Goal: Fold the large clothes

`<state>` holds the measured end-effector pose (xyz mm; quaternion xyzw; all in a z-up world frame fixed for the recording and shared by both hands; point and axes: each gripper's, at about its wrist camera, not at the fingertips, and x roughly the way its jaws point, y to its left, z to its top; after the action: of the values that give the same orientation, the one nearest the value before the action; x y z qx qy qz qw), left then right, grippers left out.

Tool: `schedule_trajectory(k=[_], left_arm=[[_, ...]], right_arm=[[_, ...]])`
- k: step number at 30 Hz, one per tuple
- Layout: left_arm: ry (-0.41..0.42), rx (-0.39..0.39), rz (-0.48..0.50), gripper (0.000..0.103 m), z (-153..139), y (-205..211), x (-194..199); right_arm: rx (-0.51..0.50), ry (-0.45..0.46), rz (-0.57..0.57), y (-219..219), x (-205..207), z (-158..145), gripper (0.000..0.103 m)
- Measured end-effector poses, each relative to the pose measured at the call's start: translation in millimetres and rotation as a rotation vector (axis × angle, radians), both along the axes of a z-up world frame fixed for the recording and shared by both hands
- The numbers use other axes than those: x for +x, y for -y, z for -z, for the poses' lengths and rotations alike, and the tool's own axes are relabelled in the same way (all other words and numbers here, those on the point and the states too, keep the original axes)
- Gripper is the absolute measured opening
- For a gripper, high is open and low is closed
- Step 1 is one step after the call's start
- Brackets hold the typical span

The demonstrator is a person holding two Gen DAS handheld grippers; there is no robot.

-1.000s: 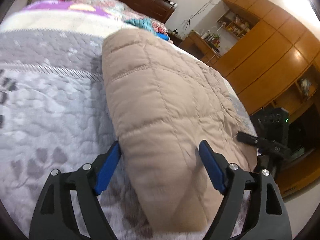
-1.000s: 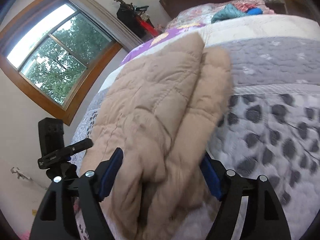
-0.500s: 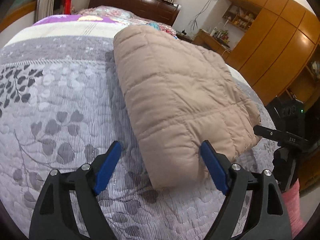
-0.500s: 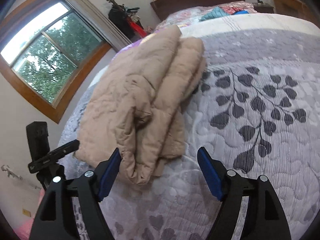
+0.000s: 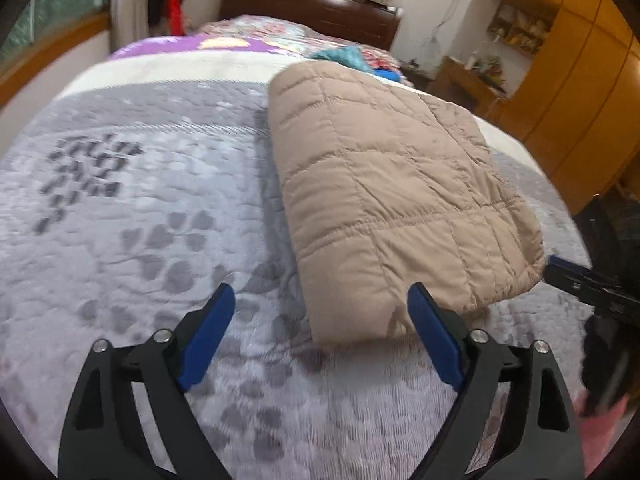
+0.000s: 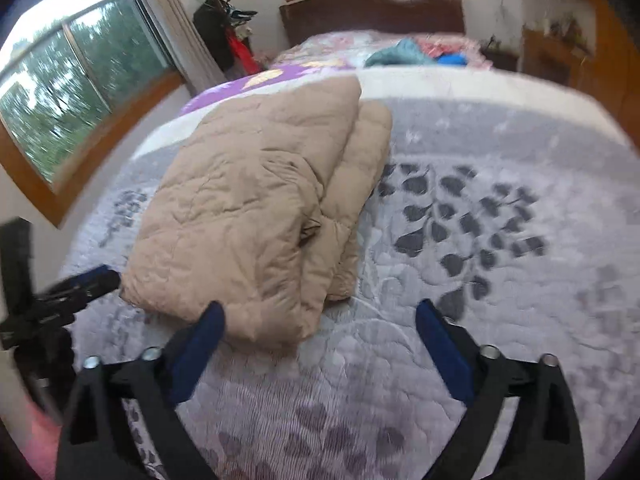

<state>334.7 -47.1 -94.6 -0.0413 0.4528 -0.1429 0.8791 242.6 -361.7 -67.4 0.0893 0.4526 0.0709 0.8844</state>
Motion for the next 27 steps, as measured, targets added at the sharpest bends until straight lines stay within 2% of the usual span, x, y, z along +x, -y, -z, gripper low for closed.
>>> schedule_trajectory(k=[3,7,14,19,27], left_arm=[[0.043,0.082,-0.024,0.091,-13.5,3.4,-22.3],[0.072,0.132,-0.062,0.092,-22.0,1.2,-43.3],[0.105,0.12,-0.097,0.092,-29.3,-8.0,-67.2],[0.154,0.133,-0.125,0.096,-36.7,-7.8,-88.6],[0.139,0.126,-0.129,0.096,-35.3,-9.5,-104.0]], right_arm=[[-0.029,0.014,0.018,-17.1,-15.8,-14.7,0.099],[-0.049,0.025,0.025,-29.0,-30.2,-17.8,0.099],[-0.035,0.044,0.025,-37.1,-54.9,-21.8,0.099],[-0.075,0.057,0.029,-45.5,-68.6,-22.8,0.099],[-0.069,0.062,-0.008,-52.5,-82.6,-23.6,0.099]])
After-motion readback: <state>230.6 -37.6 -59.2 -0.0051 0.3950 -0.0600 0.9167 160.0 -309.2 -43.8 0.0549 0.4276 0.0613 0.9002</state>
